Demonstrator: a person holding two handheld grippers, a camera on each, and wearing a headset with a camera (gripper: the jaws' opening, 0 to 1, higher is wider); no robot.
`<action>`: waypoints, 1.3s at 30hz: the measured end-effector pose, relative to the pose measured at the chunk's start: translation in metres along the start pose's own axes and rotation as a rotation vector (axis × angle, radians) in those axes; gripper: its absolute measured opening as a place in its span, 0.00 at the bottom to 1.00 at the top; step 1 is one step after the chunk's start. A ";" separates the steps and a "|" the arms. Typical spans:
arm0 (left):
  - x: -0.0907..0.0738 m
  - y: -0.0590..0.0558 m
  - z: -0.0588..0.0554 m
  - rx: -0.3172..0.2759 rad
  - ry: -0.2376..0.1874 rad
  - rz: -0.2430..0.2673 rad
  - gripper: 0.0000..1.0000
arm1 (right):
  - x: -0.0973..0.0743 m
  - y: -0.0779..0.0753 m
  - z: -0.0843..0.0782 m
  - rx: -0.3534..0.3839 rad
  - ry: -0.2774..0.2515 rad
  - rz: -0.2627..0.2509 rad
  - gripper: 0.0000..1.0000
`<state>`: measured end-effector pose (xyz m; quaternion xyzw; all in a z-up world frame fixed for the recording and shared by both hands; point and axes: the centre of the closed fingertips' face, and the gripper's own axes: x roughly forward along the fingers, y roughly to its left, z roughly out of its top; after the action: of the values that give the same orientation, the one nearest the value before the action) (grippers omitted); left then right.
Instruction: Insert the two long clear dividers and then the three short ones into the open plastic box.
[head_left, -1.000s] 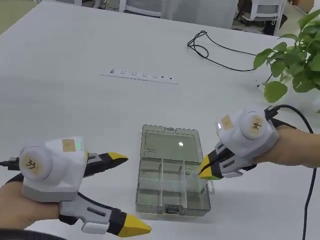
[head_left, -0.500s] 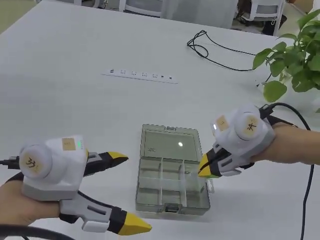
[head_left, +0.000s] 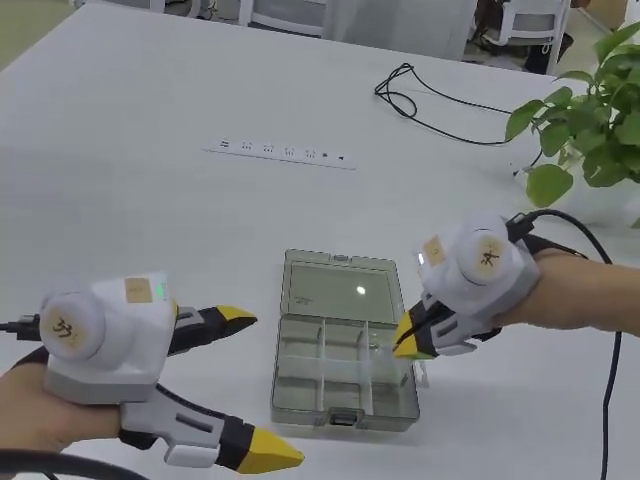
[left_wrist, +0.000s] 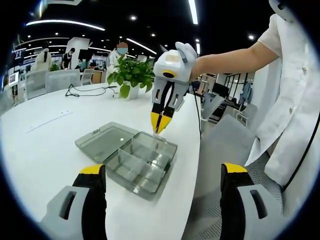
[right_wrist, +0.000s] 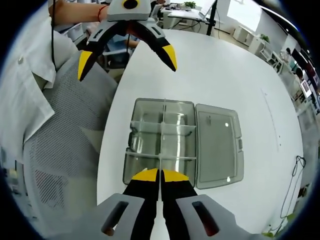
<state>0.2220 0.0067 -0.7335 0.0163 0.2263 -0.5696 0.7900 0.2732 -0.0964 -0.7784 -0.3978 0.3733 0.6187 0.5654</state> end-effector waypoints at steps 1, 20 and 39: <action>0.000 0.000 0.000 -0.001 0.001 0.002 0.97 | 0.002 0.001 -0.002 0.024 -0.005 0.012 0.02; 0.000 0.001 0.000 -0.008 -0.005 0.001 0.97 | 0.012 0.001 -0.006 0.065 -0.049 0.020 0.02; -0.001 0.005 -0.005 -0.008 0.014 0.007 0.99 | 0.034 0.001 -0.014 0.041 -0.052 -0.016 0.03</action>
<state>0.2246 0.0105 -0.7388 0.0177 0.2340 -0.5657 0.7905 0.2719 -0.0957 -0.8151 -0.3730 0.3679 0.6165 0.5877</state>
